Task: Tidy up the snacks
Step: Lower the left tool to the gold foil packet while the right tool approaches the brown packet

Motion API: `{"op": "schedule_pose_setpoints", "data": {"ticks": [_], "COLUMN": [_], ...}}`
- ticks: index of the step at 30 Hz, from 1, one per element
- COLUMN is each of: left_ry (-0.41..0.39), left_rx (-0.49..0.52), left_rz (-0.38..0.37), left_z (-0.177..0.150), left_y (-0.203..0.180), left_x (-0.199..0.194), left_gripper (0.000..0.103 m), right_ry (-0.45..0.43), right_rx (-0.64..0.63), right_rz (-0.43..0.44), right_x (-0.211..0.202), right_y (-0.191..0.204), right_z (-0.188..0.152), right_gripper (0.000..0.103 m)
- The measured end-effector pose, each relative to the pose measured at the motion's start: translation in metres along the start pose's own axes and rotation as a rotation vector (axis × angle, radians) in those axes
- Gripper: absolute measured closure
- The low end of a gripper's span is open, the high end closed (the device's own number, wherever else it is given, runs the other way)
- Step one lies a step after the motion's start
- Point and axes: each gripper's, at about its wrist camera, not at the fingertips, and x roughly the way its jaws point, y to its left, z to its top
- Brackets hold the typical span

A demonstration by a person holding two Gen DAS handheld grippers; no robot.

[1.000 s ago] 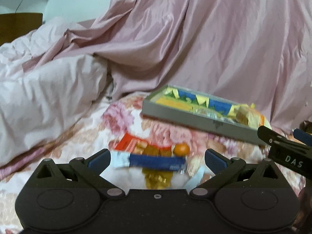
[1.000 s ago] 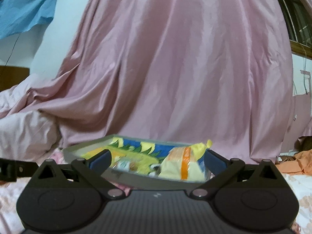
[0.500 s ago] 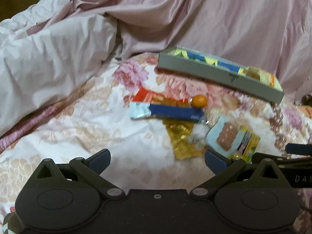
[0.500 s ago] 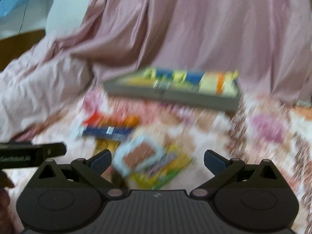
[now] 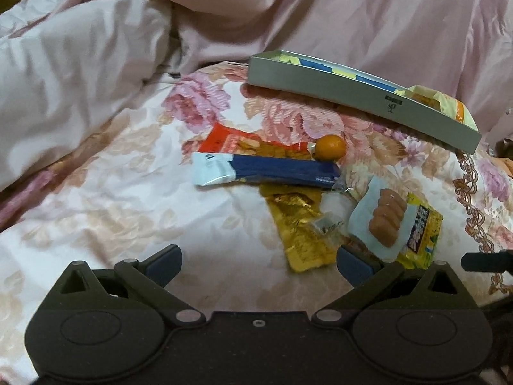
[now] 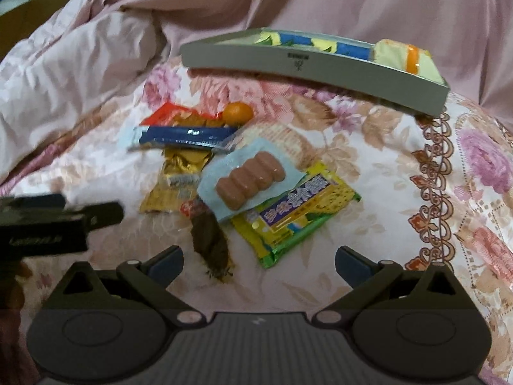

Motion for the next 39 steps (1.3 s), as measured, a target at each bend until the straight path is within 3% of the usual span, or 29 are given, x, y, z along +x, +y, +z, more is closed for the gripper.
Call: {"op": "schedule_pose_setpoints", "data": {"ticks": [7, 12, 18, 22, 27, 31, 39], "left_ry": [0.003, -0.005, 0.019, 0.028, 0.038, 0.039, 0.036], "left_rx": [0.014, 0.054, 0.048, 0.032, 0.041, 0.039, 0.063], "left_rz": [-0.055, -0.141, -0.239, -0.241, -0.225, -0.222, -0.209], "left_z": [0.006, 0.010, 0.012, 0.012, 0.012, 0.012, 0.008], "left_y": [0.000, -0.004, -0.008, -0.008, -0.009, -0.008, -0.011], "left_x": [0.022, 0.029, 0.037, 0.039, 0.040, 0.039, 0.039], "left_gripper": [0.001, 0.001, 0.001, 0.001, 0.001, 0.001, 0.001], "right_ry": [0.022, 0.016, 0.029, 0.009, 0.008, 0.005, -0.020], "right_rx": [-0.074, -0.109, -0.085, -0.077, -0.103, -0.135, -0.120], "right_rz": [-0.010, 0.026, 0.086, 0.100, 0.145, 0.116, 0.020], "right_x": [0.013, 0.019, 0.026, 0.025, 0.023, 0.023, 0.018], "right_y": [0.010, 0.016, 0.016, 0.015, 0.020, 0.025, 0.013], "right_z": [0.001, 0.003, 0.007, 0.006, 0.005, 0.004, 0.005], "right_gripper": [0.000, 0.001, 0.011, 0.019, 0.036, 0.053, 0.055]}}
